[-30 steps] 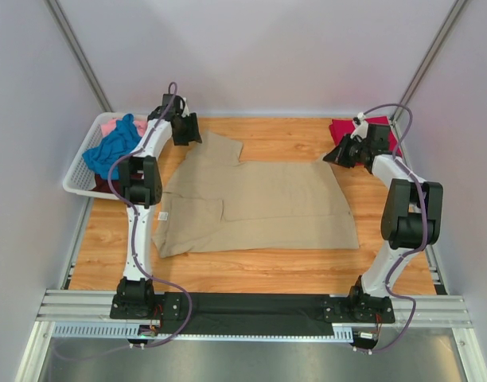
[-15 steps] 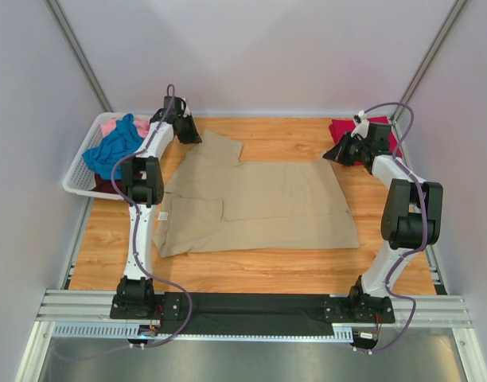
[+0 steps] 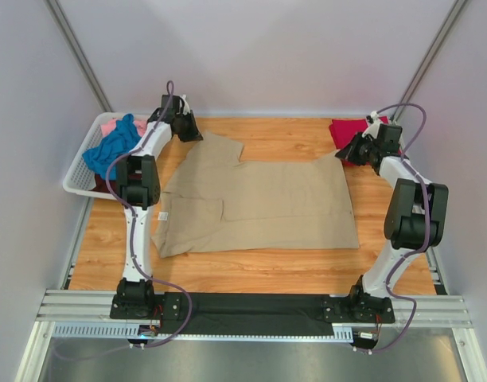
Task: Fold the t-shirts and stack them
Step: Fold the tshirt
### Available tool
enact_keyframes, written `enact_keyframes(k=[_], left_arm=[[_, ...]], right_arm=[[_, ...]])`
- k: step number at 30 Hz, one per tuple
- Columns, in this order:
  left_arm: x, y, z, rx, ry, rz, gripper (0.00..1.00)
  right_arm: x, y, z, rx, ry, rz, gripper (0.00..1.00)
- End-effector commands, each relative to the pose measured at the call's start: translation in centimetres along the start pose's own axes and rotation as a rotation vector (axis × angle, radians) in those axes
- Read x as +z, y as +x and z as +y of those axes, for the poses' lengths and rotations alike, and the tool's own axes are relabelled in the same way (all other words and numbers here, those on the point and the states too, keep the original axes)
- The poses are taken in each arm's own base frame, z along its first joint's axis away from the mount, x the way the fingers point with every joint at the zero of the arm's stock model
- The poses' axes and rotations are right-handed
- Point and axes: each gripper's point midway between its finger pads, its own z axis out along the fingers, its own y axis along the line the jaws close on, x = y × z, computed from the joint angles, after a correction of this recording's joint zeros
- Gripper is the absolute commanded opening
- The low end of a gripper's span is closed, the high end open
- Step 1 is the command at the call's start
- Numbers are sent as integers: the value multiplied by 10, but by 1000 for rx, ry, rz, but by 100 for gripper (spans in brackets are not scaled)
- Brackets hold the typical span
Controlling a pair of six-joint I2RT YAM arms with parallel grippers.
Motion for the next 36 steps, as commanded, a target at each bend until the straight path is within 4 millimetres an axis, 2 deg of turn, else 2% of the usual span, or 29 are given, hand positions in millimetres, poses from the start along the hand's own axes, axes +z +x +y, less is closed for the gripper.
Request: enact_keyframes(k=[1, 2, 3, 4, 6, 8, 10, 12, 16, 18, 21, 24, 25, 27, 28, 29, 36], left_arm=[[-59, -55, -44, 129, 80, -147, 0], [-62, -51, -43, 137, 71, -135, 0], [-64, -49, -42, 153, 65, -131, 0], [-75, -54, -45, 166, 60, -150, 0], [-77, -40, -37, 171, 42, -128, 0], [-89, -34, -30, 180, 1, -119, 0], [-99, -27, -27, 188, -5, -113, 0], [-112, -30, -27, 199, -12, -134, 0], [-125, -20, -22, 223, -33, -118, 0], [-136, -20, -22, 242, -54, -129, 0], [-146, -5, -13, 239, -91, -108, 0], [-160, 0, -8, 242, -130, -127, 0], [-160, 10, -3, 237, -144, -109, 0], [-169, 13, -3, 236, -154, -120, 0], [-169, 22, 1, 229, -161, -102, 0], [-171, 24, 2, 227, -167, -103, 0], [-195, 49, 2, 203, -177, -104, 0]], right_arm=[[-7, -26, -3, -87, 14, -111, 0], [-7, -24, -5, -89, 15, -112, 0], [-7, -33, -1, -118, 1, -152, 0], [-8, -33, -2, -122, 5, -161, 0], [-8, -31, -6, -134, 15, -164, 0], [-10, -26, -13, -158, 53, -166, 0], [-16, -33, -21, -186, 111, -203, 0], [-18, -34, -31, -204, 156, -250, 0], [-24, -38, -33, -222, 180, -297, 0], [-25, -36, -35, -212, 190, -290, 0], [-27, -27, -36, -202, 195, -265, 0], [-30, -22, -33, -203, 179, -269, 0], [-33, -18, -33, -202, 179, -268, 0], [-36, -16, -37, -195, 208, -275, 0], [-39, -17, -36, -199, 213, -288, 0], [-40, -10, -39, -191, 221, -282, 0], [-48, -12, -43, -165, 258, -335, 0]])
